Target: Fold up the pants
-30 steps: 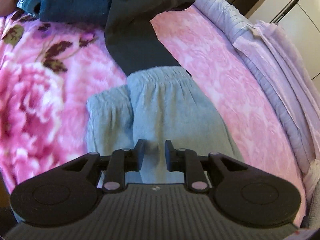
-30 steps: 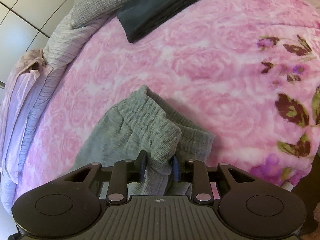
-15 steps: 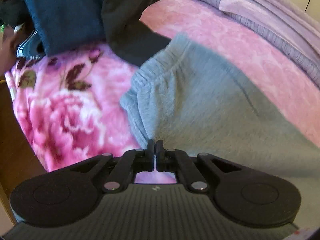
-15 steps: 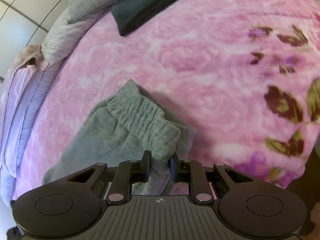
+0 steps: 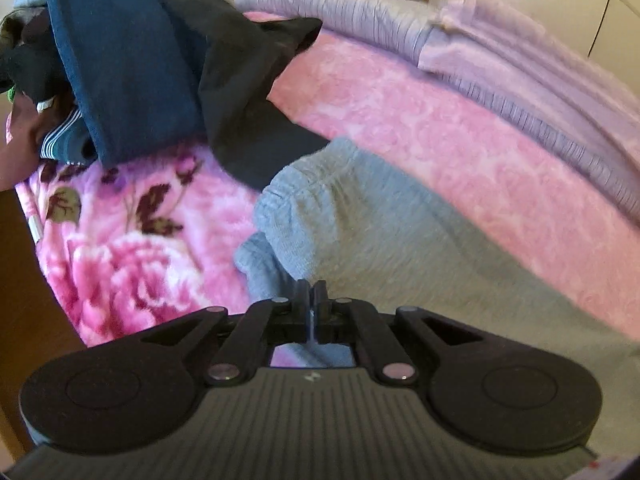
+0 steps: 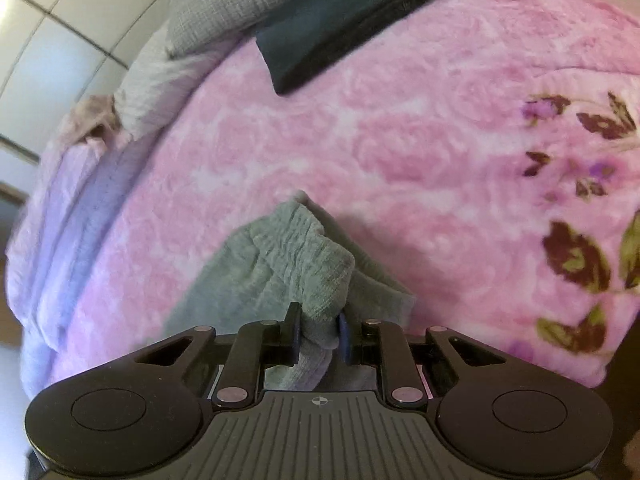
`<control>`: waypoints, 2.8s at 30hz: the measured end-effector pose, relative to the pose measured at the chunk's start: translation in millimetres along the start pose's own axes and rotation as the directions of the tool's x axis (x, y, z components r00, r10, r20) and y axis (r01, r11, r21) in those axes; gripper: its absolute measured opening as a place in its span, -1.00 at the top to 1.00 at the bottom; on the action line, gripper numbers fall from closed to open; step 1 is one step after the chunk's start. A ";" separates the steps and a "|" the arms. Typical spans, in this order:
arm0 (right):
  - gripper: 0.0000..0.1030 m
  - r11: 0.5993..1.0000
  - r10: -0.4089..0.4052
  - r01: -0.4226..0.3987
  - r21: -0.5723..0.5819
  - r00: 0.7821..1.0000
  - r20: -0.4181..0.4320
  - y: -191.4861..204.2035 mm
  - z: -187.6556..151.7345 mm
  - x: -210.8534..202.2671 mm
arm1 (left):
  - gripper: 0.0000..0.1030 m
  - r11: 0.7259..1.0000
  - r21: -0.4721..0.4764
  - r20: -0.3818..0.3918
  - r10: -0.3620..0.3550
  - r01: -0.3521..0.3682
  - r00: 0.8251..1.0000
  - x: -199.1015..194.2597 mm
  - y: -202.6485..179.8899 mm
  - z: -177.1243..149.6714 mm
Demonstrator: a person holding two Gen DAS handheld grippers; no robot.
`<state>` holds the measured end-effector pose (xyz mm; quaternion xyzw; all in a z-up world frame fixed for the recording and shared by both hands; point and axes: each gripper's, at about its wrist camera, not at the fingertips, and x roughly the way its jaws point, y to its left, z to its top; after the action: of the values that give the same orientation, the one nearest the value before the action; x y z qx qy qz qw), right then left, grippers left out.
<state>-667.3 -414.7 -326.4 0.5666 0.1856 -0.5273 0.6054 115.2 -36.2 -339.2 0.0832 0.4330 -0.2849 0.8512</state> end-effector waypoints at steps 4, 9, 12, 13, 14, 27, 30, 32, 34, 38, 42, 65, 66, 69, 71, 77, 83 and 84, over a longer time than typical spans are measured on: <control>0.72 0.995 -0.046 0.050 0.081 0.998 -0.051 -21.5 -10.2 15.0 | 0.98 0.999 0.011 -0.058 0.036 -0.035 0.998 16.6 1.9 -13.1; 0.38 0.997 -0.079 0.080 0.014 0.994 -0.078 -10.5 -17.5 19.0 | 0.93 0.992 0.104 -0.100 0.087 -0.076 0.991 33.3 -9.9 -22.1; 0.20 0.986 -0.163 0.162 -0.023 0.986 -0.038 2.7 -26.7 4.6 | 0.53 0.990 0.122 -0.106 0.085 -0.072 0.991 19.8 -15.1 -23.4; 0.20 0.983 -0.181 0.181 -0.020 0.983 -0.013 5.5 -31.9 -2.1 | 0.53 0.989 0.125 -0.106 0.093 -0.080 0.990 14.7 -16.1 -24.5; 0.20 0.982 -0.191 0.191 -0.003 0.982 0.006 7.8 -38.0 -9.4 | 0.53 0.987 0.136 -0.100 0.097 -0.083 0.990 6.1 -19.1 -26.7; 0.57 0.922 0.325 -0.225 0.314 0.892 -0.314 67.6 -165.2 52.5 | 0.53 0.924 -0.200 -0.391 -0.380 0.326 0.838 -23.2 -122.1 -92.3; 0.57 0.926 0.324 -0.217 0.308 0.876 -0.357 79.0 -177.1 69.1 | 0.53 0.911 -0.216 -0.412 -0.412 0.352 0.813 -20.3 -136.8 -103.0; 0.57 0.925 0.322 -0.209 0.316 0.873 -0.366 81.7 -183.3 78.0 | 0.53 0.911 -0.222 -0.419 -0.411 0.348 0.810 -17.9 -141.9 -108.4; 0.57 0.919 0.325 -0.204 0.338 0.878 -0.352 81.1 -180.7 83.5 | 0.53 0.912 -0.227 -0.424 -0.408 0.341 0.809 -12.8 -143.6 -112.3; 0.57 0.921 0.307 -0.183 0.343 0.884 -0.352 78.2 -179.0 91.2 | 0.53 0.918 -0.230 -0.417 -0.392 0.323 0.820 -5.3 -144.1 -113.6; 0.75 0.924 0.299 -0.183 0.334 0.892 -0.338 75.9 -178.5 93.5 | 0.55 0.921 -0.223 -0.416 -0.386 0.319 0.823 0.2 -145.7 -115.3; 0.48 0.893 -0.132 0.108 -0.437 0.991 -0.024 118.5 -144.8 13.2 | 0.76 0.876 0.351 -0.322 -0.218 0.330 0.921 -39.8 -174.2 -100.8; 0.48 0.859 -0.142 0.151 -0.489 0.988 0.056 120.1 -138.3 11.0 | 0.76 0.868 0.377 -0.290 -0.220 0.323 0.931 -41.9 -177.3 -97.1; 0.48 0.740 -0.147 0.241 -0.628 0.969 0.198 116.5 -128.0 27.8 | 0.76 0.852 0.425 -0.239 -0.220 0.306 0.946 -29.5 -193.0 -96.5; 0.48 0.699 -0.225 0.275 -0.660 0.961 0.162 104.1 -124.2 62.3 | 0.75 0.851 0.444 -0.237 -0.191 0.281 0.952 -10.5 -201.3 -105.8; 0.48 0.760 -0.211 0.244 -0.602 0.969 0.127 89.3 -117.7 51.5 | 0.72 0.861 0.442 -0.227 -0.165 0.252 0.960 -11.9 -194.5 -98.3; 0.48 0.787 -0.241 0.264 -0.558 0.964 0.117 101.6 -105.0 36.8 | 0.69 0.885 0.455 -0.078 -0.074 0.102 0.994 -8.8 -144.1 -45.3; 0.48 0.785 -0.245 0.272 -0.557 0.962 0.125 104.3 -105.2 35.1 | 0.69 0.892 0.450 -0.040 -0.036 0.051 0.999 -1.7 -131.5 -33.3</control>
<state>-526.4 -357.7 -334.5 0.3173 0.3959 -0.5385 0.6727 18.2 -130.9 -344.4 0.2729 0.3700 -0.3951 0.7953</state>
